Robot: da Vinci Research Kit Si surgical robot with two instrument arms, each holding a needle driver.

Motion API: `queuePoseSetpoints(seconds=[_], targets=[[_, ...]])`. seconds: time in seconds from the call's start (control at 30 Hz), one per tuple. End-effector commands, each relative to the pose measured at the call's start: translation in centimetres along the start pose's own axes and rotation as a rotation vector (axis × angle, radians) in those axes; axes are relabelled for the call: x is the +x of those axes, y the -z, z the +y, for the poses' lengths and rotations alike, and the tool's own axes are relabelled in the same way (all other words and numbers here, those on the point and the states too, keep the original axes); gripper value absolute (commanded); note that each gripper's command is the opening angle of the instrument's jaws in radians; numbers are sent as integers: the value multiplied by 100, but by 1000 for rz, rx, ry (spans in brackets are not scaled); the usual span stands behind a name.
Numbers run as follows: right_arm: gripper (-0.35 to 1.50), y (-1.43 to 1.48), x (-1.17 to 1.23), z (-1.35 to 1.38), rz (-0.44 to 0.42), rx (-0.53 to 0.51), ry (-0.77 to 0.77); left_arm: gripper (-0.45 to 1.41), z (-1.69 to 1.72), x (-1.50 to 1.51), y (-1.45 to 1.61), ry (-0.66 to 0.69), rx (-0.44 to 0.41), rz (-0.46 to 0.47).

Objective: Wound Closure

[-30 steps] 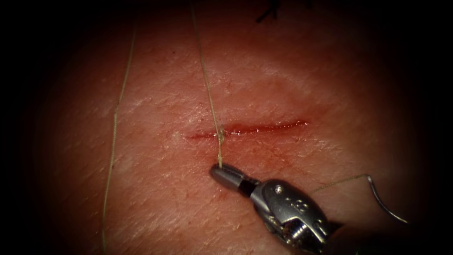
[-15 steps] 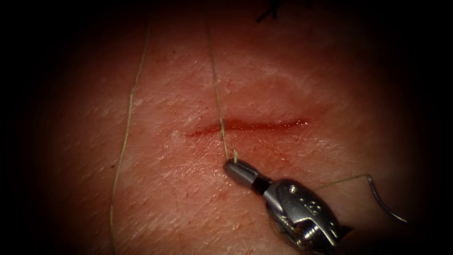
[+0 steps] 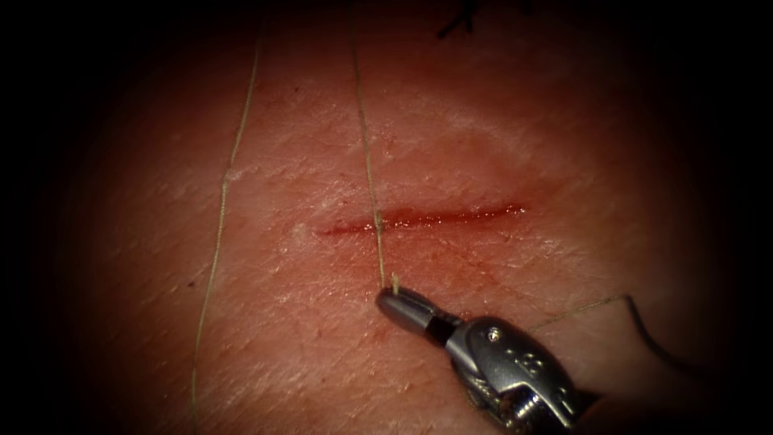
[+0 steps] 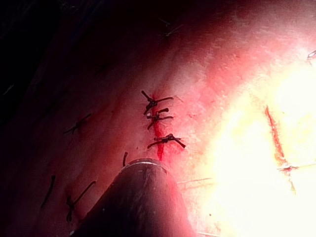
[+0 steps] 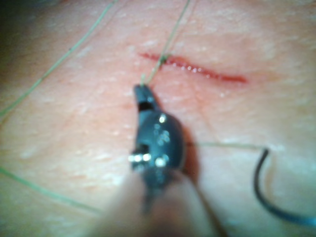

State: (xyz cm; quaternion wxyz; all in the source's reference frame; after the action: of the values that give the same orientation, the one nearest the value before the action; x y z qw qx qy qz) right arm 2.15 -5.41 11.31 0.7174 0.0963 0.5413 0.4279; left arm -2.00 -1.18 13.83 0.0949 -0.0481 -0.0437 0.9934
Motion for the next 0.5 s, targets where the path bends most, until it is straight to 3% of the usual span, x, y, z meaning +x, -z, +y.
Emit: queuePoseSetpoints(seconds=[0.03,0.13,0.3,0.5], targets=[[17,-7,-3,3,3,-1,-1,-45,-3,4,0,-1,-1,3],[99,1,-3,1,1,8,-1,-45,9,-1,17,-8,-16,8],[116,17,1,-2,-1,26,-5,-45,24,-7,41,-14,-37,14],[120,45,34,10,-26,65,-30,-45,43,-7,81,-7,-40,24]])
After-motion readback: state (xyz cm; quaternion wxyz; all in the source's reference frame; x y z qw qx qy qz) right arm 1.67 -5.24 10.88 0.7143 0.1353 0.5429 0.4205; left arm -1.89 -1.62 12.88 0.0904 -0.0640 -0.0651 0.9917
